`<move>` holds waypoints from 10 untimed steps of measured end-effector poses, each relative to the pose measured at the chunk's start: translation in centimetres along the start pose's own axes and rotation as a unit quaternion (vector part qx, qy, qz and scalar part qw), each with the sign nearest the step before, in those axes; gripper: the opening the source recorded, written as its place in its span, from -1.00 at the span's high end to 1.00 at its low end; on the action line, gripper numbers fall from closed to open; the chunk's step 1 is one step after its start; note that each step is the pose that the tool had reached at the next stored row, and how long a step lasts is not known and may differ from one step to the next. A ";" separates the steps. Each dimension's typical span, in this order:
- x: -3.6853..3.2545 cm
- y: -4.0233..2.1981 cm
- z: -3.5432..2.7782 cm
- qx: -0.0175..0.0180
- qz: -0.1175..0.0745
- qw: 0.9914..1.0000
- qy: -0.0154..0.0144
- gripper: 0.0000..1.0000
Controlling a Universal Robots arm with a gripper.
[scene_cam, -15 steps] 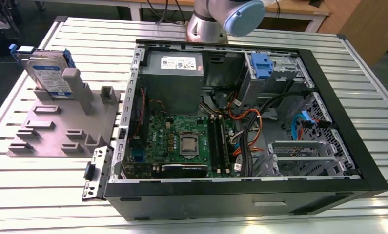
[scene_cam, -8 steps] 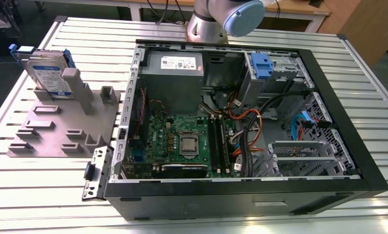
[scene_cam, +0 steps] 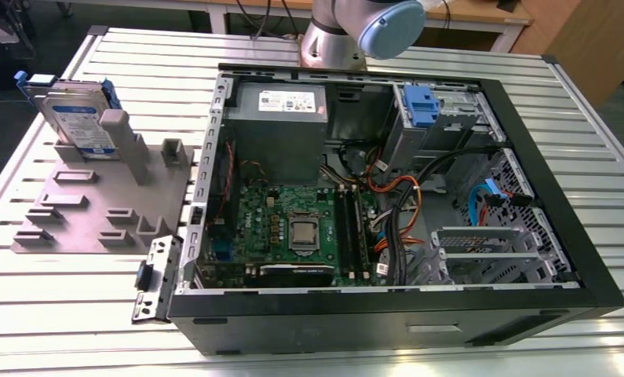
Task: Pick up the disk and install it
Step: 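Pick up the disk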
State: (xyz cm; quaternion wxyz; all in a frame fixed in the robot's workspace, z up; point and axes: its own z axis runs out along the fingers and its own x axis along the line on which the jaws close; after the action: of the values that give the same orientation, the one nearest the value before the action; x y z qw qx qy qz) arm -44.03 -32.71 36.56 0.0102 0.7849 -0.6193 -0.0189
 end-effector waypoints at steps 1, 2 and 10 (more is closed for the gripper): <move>0.00 0.00 0.00 0.000 0.000 1.000 0.000 0.79; -0.01 0.00 0.00 0.000 0.000 1.000 0.000 0.79; -0.60 -0.14 0.00 0.001 0.000 1.000 0.000 0.79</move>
State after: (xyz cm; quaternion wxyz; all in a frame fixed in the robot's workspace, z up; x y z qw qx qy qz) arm -44.03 -32.10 36.56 0.0099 0.7849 -0.6193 -0.0185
